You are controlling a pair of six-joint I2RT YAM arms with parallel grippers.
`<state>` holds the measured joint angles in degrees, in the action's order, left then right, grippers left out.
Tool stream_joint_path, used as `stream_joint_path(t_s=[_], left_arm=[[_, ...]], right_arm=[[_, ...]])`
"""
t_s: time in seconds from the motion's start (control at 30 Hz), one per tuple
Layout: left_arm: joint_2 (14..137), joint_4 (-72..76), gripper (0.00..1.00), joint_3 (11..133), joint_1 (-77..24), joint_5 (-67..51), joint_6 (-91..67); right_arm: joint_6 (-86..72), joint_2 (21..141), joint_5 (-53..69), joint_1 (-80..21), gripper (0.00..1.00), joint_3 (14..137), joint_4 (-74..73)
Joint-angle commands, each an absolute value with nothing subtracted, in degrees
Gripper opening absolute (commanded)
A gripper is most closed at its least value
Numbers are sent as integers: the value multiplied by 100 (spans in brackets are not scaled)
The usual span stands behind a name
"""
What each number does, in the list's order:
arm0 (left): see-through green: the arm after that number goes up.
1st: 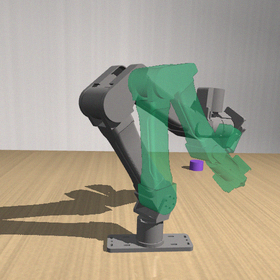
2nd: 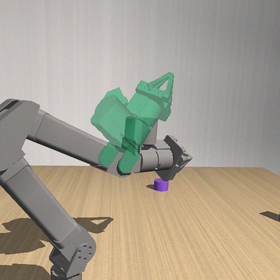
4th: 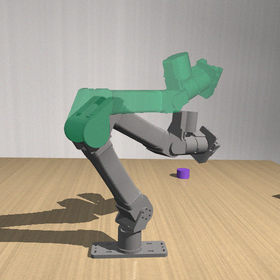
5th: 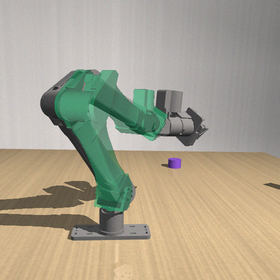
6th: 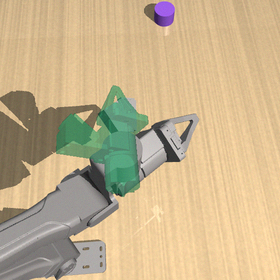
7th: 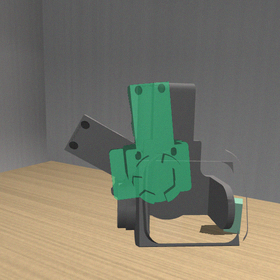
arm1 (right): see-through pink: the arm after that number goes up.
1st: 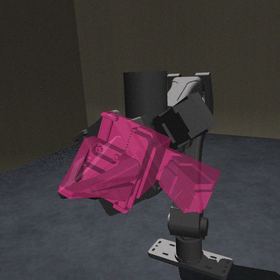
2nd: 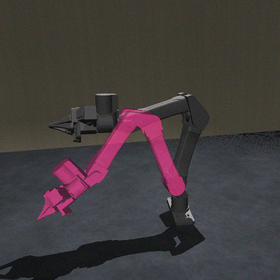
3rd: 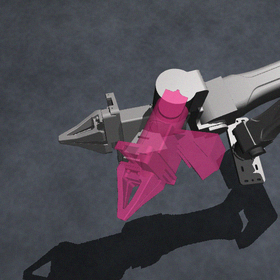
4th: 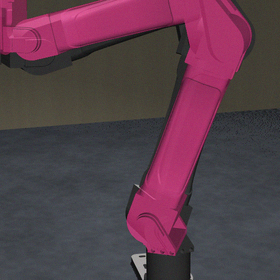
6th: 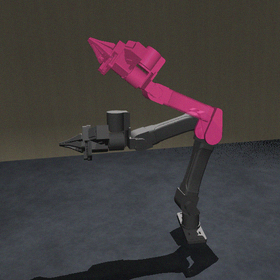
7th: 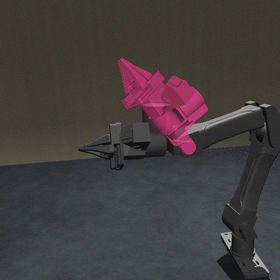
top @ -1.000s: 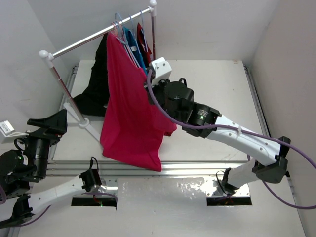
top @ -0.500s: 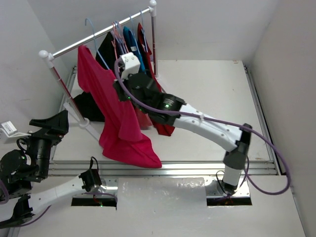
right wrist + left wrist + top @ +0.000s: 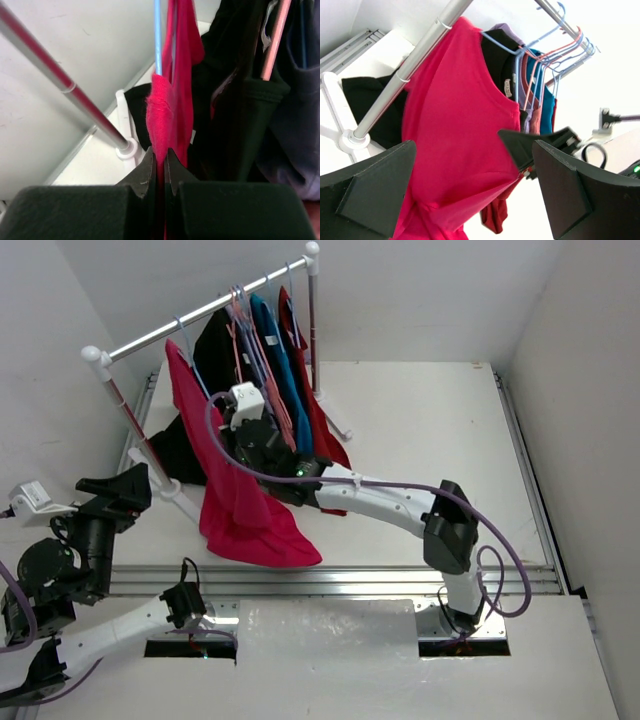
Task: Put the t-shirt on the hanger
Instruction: Place the hanger at the clothesline, then reset both arms
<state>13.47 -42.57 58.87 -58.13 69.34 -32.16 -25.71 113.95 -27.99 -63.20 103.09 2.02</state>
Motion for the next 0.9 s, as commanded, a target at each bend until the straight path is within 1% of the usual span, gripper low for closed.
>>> stream_joint_path(t_s=[0.0,0.07,0.1,0.17,0.2,0.23,0.33,0.37,0.4,0.47,0.5,0.53,0.57,0.6,0.63,0.67,0.7,0.73,0.8,0.87], left_arm=[[1467,-4096,100,5845,-5748,6847,-3094],[1643,-4131,100,5880,-5748,6786,-3094],[1757,-4166,100,5897,-5739,6759,-3146],[2152,-4306,100,5994,-5731,6610,-3208],[2327,-4359,100,6029,-5713,6566,-3269],[2651,-4446,100,6099,-5678,6522,-3278],[3241,-4605,100,6214,-5581,6302,-3393],[3365,-4605,100,6214,-5546,6171,-3384],[3488,-4579,100,6231,-5407,6092,-3384],[3752,-4544,100,6223,-5169,5785,-3375],[3814,-4527,100,6214,-5029,5679,-3375],[3867,-4422,100,6109,-4749,5565,-3366],[3876,-4430,100,6048,-4616,5416,-3384],[3876,-4517,100,6003,-4527,5449,-3610],[3832,-4970,100,5959,-4448,5554,-3856],[3780,-5297,100,5950,-4447,5868,-4163],[3553,-5717,100,5898,-4447,5967,-4531],[3385,-5783,100,5854,-4456,6116,-4526],[2904,-5827,100,5757,-4447,6222,-4273],[2594,-5801,100,5669,-4447,6415,-4166]], right_arm=[[-2742,10768,-2743,-6328,0,9400,1361],[-2681,10512,-2638,-6328,0,9072,1642],[-2646,10442,-2541,-6319,14,8879,1696],[-2479,10258,-2260,-6319,44,8842,1583],[-2461,10179,-2137,-6319,58,8833,1452],[-2452,10056,-1988,-6319,98,8807,1328],[-2225,9275,-1661,-6319,99,8421,705],[-2180,8698,-1652,-6319,99,8246,381],[-2110,8388,-1696,-6319,99,7835,221],[-1891,7729,-1906,-6311,99,7438,-182],[-1803,7064,-2238,-6311,99,7244,-637],[-1689,6718,-2494,-6311,99,6877,-894],[-1679,6384,-2818,-6311,99,6699,-1497],[-1687,5711,-3517,-6311,99,6419,-1860],[-1722,5365,-3803,-6311,99,6294,-2203],[-1784,5039,-4075,-6302,99,6197,-2954],[-1862,4436,-4583,-6310,99,6118,-3379],[-2185,4169,-4727,-6311,99,6126,-4236],[-2425,3467,-5148,-6311,99,6205,-4927],[-2505,3113,-5290,-6311,99,6240,-5656]])
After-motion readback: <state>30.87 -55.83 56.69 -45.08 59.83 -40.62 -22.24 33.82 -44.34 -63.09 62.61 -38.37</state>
